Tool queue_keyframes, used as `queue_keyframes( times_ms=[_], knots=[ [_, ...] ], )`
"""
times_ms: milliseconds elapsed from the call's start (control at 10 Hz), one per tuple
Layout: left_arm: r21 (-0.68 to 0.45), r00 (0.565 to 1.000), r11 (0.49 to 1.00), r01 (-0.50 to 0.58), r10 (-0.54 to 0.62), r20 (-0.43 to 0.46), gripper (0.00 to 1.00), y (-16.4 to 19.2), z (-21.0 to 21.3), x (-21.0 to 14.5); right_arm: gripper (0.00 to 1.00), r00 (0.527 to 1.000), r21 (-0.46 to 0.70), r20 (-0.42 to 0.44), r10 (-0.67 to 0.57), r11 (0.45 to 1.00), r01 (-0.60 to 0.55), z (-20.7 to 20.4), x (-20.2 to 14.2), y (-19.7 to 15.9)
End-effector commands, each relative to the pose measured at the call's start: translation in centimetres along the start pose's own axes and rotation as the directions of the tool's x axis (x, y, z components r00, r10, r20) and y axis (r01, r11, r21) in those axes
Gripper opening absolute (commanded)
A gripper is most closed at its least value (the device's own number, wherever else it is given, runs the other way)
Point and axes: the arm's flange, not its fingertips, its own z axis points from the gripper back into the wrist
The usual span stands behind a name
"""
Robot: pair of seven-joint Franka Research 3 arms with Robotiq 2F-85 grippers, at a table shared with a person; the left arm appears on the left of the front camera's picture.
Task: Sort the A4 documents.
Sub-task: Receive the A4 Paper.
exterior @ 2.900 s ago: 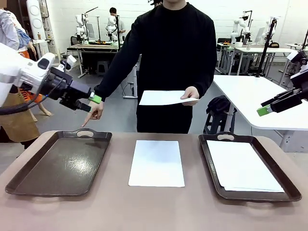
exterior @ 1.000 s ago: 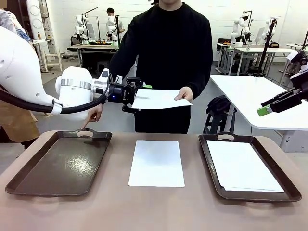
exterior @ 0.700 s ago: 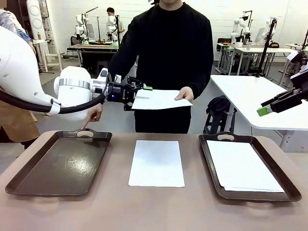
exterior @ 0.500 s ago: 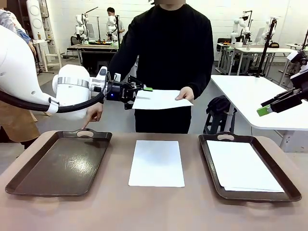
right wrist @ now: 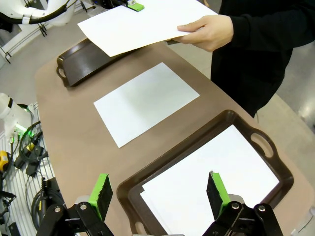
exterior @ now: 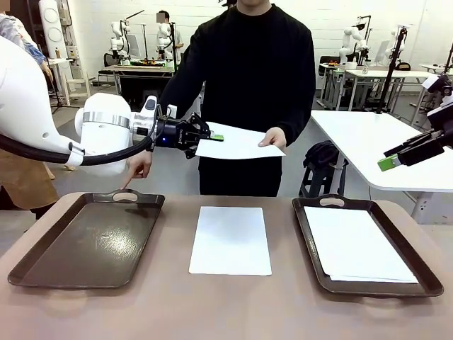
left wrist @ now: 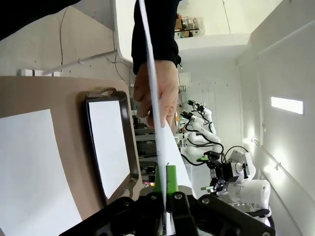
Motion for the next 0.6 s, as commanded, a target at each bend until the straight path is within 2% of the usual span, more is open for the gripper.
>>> queue_keyframes(
  times_ms=[0,500],
  knots=[
    [-0.029,0.998,0.998,0.061,-0.060,0.020,0.00,0.56,0.11,-0.75,1.00,1.000,0.006,0.025,-0.001,1.000,0.001,-0.31,-0.17,-0.02],
    [-0.002,0.999,0.999,0.053,-0.053,-0.002,0.00,0.26,-0.14,-0.23,1.00,1.000,0.006,0.025,-0.001,1.000,0.001,-0.31,-0.17,-0.02]
  ],
)
